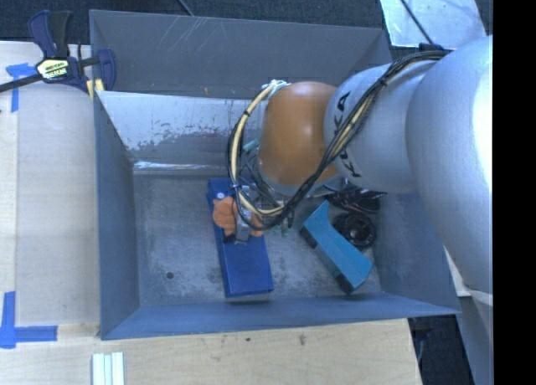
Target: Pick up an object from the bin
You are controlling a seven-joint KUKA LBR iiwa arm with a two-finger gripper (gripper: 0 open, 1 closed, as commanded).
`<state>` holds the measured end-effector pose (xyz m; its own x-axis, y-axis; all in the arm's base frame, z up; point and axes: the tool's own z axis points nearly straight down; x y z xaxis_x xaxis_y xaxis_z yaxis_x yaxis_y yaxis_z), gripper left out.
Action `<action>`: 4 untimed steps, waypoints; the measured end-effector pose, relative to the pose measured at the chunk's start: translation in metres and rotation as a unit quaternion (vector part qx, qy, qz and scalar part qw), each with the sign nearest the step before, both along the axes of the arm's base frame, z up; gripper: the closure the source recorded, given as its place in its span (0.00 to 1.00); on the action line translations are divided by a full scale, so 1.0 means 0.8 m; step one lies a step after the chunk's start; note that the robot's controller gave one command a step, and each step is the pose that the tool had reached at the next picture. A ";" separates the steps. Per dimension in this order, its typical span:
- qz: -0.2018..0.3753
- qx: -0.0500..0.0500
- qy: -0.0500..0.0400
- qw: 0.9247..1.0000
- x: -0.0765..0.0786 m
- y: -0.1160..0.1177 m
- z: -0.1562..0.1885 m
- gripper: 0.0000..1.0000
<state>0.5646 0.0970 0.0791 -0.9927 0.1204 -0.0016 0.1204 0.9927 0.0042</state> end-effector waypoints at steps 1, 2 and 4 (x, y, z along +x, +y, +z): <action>0.000 0.000 -0.001 1.000 0.001 0.000 0.003 1.00; 0.000 0.000 -0.001 1.000 0.000 0.000 0.009 1.00; 0.000 -0.002 0.001 1.000 -0.001 -0.001 0.059 1.00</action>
Offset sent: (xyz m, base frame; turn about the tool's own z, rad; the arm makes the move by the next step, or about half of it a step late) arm 0.0002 0.0000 0.0620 0.0000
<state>0.5640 0.0963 0.1261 -0.9926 0.1214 0.0005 0.1214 0.9926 0.0005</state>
